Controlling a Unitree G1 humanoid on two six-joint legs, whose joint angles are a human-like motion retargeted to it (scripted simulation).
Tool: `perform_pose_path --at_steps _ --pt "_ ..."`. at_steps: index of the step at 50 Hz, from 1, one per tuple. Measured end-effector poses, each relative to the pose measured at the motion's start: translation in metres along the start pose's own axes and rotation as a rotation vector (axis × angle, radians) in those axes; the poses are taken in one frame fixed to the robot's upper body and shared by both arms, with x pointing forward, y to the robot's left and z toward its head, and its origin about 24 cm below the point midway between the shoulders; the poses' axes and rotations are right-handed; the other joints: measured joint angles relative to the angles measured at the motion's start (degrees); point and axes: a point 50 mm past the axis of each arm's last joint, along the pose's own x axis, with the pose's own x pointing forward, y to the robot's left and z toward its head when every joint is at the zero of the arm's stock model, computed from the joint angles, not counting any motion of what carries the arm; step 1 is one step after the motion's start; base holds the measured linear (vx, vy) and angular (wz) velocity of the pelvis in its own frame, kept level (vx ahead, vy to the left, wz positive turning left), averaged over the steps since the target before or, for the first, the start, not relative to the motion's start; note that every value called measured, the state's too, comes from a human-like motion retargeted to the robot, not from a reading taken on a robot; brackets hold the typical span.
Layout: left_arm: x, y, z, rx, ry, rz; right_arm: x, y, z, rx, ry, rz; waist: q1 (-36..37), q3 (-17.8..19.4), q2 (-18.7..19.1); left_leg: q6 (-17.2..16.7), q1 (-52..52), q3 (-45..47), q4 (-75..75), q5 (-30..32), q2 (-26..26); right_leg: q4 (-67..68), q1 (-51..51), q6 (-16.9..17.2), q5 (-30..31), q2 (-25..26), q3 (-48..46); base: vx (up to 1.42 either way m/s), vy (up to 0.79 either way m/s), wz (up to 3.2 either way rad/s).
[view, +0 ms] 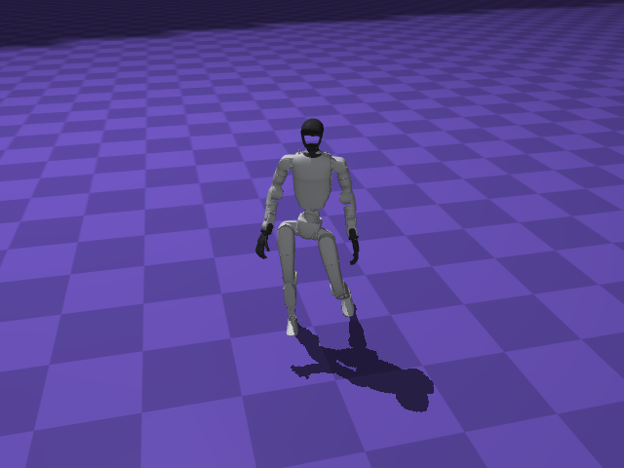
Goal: Dance
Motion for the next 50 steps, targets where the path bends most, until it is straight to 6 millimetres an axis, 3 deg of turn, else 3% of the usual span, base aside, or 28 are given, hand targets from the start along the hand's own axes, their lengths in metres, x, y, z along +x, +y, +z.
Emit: perform_pose_path --at_steps 5,7,10,12,13,15,17,18,20,22,30,36,41,47,50 --pt "-0.003 0.002 -0.021 -0.043 0.067 0.0 0.002 -0.004 0.0 -0.003 0.001 -0.004 1.18 -1.31 3.95 -0.56 -3.65 -1.19 2.92 -1.95 4.38 4.3 -4.8 0.19 0.43 3.79 -1.58 -0.07 0.0 -0.13" --pt "-0.004 0.003 -0.023 -0.085 0.065 -0.006 0.003 -0.013 -0.001 0.009 -0.002 -0.019 1.1 -4.96 1.69 0.76 -6.39 0.18 0.11 -1.54 0.61 4.54 -8.66 0.97 0.18 0.09 -1.82 0.0 0.0 0.0" --pt "-0.007 0.006 -0.027 -0.145 0.053 0.006 0.001 -0.012 -0.004 0.047 -0.004 -0.033 1.38 -4.46 3.12 2.12 -7.52 1.28 2.91 -4.23 3.08 8.6 -10.96 0.97 0.33 1.65 -3.28 -0.14 0.01 0.08" --pt "-0.007 0.007 -0.02 -0.211 0.008 0.006 0.0 -0.023 -0.005 0.09 -0.017 -0.08 0.85 -5.25 2.49 4.19 -7.23 3.98 1.77 -7.47 1.08 11.87 -13.73 1.29 -1.38 -0.24 -4.33 -0.03 0.05 0.48" --pt "-0.008 0.006 -0.016 -0.249 -0.017 0.005 -0.002 -0.031 -0.007 0.116 -0.023 -0.109 0.22 -6.31 0.42 5.42 -6.66 5.72 -0.85 -7.91 -2.9 15.38 -16.34 1.8 -3.52 -3.44 -4.44 -0.05 0.07 0.55" --pt "-0.01 0.009 -0.009 -0.316 -0.064 0.016 -0.005 -0.037 -0.008 0.171 -0.041 -0.157 -0.21 -5.85 -0.11 5.66 -6.46 6.98 -0.12 -9.6 -4.19 20.99 -19.41 1.89 -4.87 -4.2 -5.21 -0.17 0.05 0.23" --pt "-0.012 0.01 0.01 -0.411 -0.163 0.018 -0.008 -0.055 0.001 0.256 -0.102 -0.251 -1.09 -5.56 -1.71 6.49 -5.33 8.63 -2.87 -12.11 -7.9 27.66 -23.35 2.31 -8.16 -7.05 -5.59 -0.11 0.07 0.54" --pt "-0.014 0.01 0.022 -0.463 -0.214 0.016 -0.012 -0.065 0.005 0.308 -0.134 -0.302 -2.28 -5.89 -4.93 8.02 -3.81 10.26 -7.52 -12.14 -13.27 33.21 -26.49 3.09 -11.25 -11.56 -4.72 -0.1 0.08 0.89" --pt "-0.019 0.011 0.037 -0.55 -0.295 0.015 -0.018 -0.075 0.013 0.396 -0.193 -0.372 -3.48 -5.05 -7.07 9.0 -3.36 12.81 -7.86 -14.28 -15.39 39.93 -29.59 3.77 -13.11 -14.52 -4.5 -0.18 0.06 0.74" --pt "-0.028 0.016 0.067 -0.653 -0.425 0.002 -0.03 -0.093 0.03 0.523 -0.3 -0.466 -5.47 -4.72 -12.03 11.58 -0.33 14.66 -17.07 -13.69 -23.25 47.19 -34.21 5.78 -15.41 -20.94 -2.39 -0.14 0.08 0.8" --pt "-0.07 0.028 0.143 -0.863 -0.78 -0.115 -0.084 -0.136 0.091 0.863 -0.725 -0.658 -5.54 -0.87 -17.24 13.93 -1.47 15.49 -16.01 -18.2 -26.83 67.44 -40.0 8.13 -16.39 -29.32 -1.34 -0.16 -0.02 0.28" --pt "-0.095 0.037 0.175 -0.933 -0.912 -0.154 -0.11 -0.146 0.122 0.823 -0.896 -0.686 -1.31 -0.01 -18.96 14.43 -2.51 14.56 -13.26 -19.18 -24.85 64.53 -33.52 6.3 -20.67 -35.44 -0.08 -0.04 -0.17 0.05" --pt "-0.101 0.048 0.179 -0.963 -0.936 -0.097 -0.104 -0.129 0.135 0.676 -0.898 -0.584 3.47 -0.31 -20.13 12.54 -4.13 14.45 -8.18 -17.02 -19.28 52.04 -25.51 3.94 -27.1 -32.35 -1.21 0.05 -0.33 -0.37" --pt "-0.097 0.057 0.169 -0.992 -0.902 -0.046 -0.096 -0.108 0.139 0.503 -0.877 -0.463 10.3 -0.54 -17.24 7.98 -10.3 7.14 6.18 -9.41 -5.95 42.11 -19.19 -1.38 -28.97 -18.24 -4.59 0.07 -0.37 -0.81" --pt "-0.093 0.055 0.162 -1.012 -0.867 -0.045 -0.095 -0.105 0.137 0.455 -0.868 -0.439 13.05 -0.08 -15.84 7.4 -13.21 4.05 12.62 -6.81 -0.96 40.88 -17.74 -3.46 -28.85 -12.64 -4.93 0.06 -0.28 -0.69"
